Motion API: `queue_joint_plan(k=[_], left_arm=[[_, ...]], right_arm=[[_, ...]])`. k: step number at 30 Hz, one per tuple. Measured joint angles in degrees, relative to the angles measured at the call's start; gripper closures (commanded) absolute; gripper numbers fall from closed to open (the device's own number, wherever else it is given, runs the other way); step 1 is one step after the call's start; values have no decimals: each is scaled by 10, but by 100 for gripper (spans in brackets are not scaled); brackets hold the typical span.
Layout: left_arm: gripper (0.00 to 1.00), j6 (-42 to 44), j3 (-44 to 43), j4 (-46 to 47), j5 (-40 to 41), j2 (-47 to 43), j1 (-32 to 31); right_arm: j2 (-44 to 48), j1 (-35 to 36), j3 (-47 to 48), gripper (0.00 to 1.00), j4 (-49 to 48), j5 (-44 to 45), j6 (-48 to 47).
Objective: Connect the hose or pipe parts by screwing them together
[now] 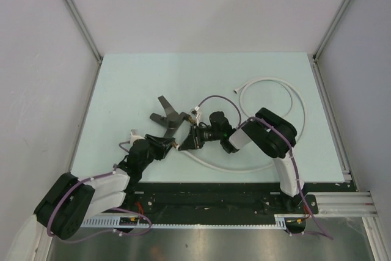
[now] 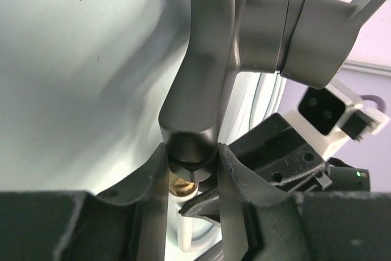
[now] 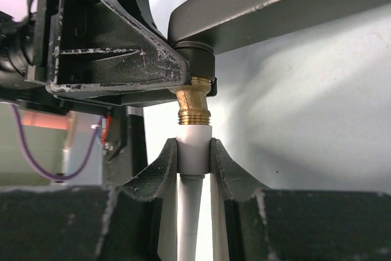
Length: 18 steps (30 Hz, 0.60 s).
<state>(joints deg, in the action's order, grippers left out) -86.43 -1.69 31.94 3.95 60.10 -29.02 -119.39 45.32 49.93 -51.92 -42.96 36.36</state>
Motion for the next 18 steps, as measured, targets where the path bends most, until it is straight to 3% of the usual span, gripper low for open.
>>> queue_joint_plan(k=[4,8,12,18], left_arm=[[100,1,0,-6,3,-9,0],[100,1,0,-12,4,-25,0],[99,-2,0,-12,-10,-24,-3],[100,-6,0,-10,-38,-20,-9]], right_arm=[[-44,-12,0,94,-92,-34,94],[-49,-14,-5,61,-127,-39,127],[-41,-14,-6,53,-137,-30,114],[34,-12,-9,48,-72,6,39]])
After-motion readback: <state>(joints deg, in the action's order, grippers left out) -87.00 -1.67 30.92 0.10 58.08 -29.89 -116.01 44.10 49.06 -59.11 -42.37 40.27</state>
